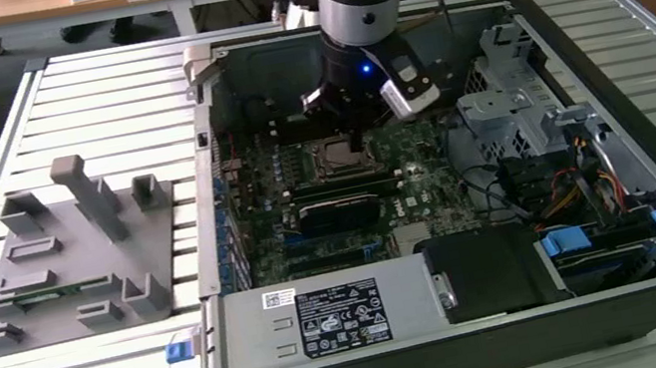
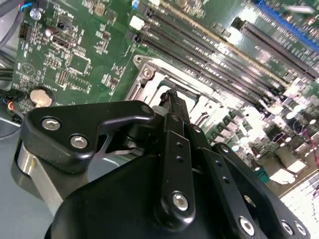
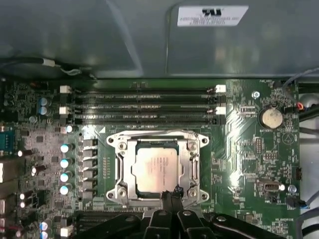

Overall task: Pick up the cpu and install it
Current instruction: 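Install the second cpu locking lever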

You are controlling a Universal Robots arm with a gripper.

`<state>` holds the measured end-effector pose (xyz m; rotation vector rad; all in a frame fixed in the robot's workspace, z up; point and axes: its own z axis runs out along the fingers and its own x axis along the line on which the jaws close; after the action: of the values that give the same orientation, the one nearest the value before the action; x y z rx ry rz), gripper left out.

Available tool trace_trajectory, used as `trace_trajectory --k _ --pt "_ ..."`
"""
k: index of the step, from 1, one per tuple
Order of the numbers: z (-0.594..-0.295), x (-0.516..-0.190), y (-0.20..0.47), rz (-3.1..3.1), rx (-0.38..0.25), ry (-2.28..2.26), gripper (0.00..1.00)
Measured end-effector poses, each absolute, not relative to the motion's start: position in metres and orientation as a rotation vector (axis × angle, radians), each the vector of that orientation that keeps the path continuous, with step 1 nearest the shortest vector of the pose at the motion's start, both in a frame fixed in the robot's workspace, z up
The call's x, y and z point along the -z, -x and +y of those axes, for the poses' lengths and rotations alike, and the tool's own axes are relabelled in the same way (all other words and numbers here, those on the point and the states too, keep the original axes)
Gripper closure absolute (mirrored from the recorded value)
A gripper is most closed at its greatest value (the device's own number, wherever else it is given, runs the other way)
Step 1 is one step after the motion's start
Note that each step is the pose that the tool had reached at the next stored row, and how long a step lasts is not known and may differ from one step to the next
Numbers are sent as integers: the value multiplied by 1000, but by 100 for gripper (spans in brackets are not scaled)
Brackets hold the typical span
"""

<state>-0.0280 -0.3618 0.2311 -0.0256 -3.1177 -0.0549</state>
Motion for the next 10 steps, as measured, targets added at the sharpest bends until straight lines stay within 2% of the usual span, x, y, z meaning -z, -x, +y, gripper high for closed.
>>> trace_trajectory --k 10 --pt "-377 -230 29 -3117 55 -8 89"
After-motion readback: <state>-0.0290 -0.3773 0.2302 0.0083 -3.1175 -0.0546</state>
